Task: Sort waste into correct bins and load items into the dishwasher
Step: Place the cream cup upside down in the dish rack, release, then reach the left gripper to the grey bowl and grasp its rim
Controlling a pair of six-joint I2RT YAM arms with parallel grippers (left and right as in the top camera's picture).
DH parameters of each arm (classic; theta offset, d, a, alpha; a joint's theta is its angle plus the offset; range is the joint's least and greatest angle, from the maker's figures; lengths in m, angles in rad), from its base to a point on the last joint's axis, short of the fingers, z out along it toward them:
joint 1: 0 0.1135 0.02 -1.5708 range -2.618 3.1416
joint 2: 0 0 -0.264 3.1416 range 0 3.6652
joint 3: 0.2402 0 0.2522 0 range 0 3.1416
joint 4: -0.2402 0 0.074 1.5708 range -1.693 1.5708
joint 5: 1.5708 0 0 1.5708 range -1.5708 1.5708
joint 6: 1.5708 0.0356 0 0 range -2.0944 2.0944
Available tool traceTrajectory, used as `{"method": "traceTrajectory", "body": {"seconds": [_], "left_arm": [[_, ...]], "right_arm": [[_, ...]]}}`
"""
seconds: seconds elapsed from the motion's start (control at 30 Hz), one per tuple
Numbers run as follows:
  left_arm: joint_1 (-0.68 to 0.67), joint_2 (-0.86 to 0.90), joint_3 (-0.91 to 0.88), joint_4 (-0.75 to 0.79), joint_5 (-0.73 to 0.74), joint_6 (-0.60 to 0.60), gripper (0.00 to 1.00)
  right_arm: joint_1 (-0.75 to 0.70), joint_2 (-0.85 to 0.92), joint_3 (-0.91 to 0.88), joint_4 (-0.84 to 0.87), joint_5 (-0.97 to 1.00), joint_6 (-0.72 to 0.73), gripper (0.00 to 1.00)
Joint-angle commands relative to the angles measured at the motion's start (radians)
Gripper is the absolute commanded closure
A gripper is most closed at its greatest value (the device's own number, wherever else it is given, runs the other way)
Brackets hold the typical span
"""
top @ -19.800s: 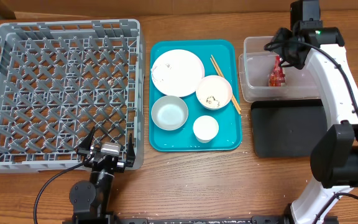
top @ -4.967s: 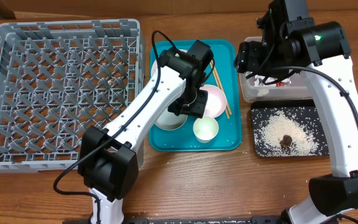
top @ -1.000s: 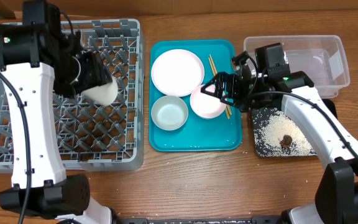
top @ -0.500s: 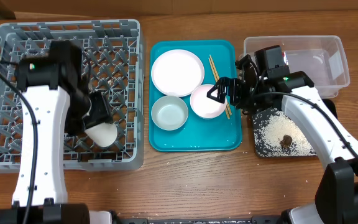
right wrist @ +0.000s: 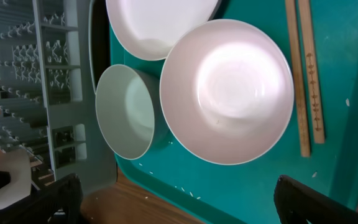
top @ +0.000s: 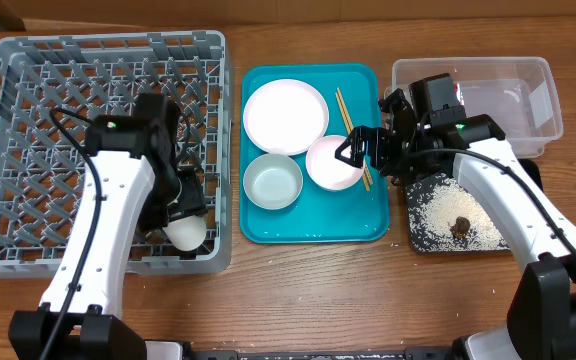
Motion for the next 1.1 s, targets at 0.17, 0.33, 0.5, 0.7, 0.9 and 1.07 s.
{"method": "traceTrajectory", "body": {"seconds": [0.17, 0.33, 0.5, 0.7, 0.9, 1.07], "left_arm": [[-0.002, -0.012, -0.142, 0.173, -0.06, -0.071, 0.7], [-0.002, -0.012, -0.204, 0.254, -0.021, -0.077, 0.33], [-0.002, -0.012, -0.189, 0.262, -0.013, -0.077, 0.22], [-0.002, -0.012, -0.053, 0.217, -0.011, -0.058, 0.14], [-0.002, -0.012, 0.093, 0.167, -0.01, -0.031, 0.11], [-0.002, -0.012, 0.197, 0.163, 0.01, 0.005, 0.12]], "right_arm": [[0.002, 0.006, 0.01, -0.028, 0.013, -0.051, 0.0], [0.002, 0.006, 0.01, -0.032, 0.013, -0.051, 0.01], [0.002, 0.006, 0.01, -0.029, 0.012, -0.05, 0.0], [0.003, 0.006, 0.01, -0.008, -0.025, -0.05, 0.01], [0.005, 0.003, 0.034, -0.007, -0.048, -0.04, 0.0], [0.045, -0.036, 0.112, 0.001, 0.049, 0.043, 0.0]]}}
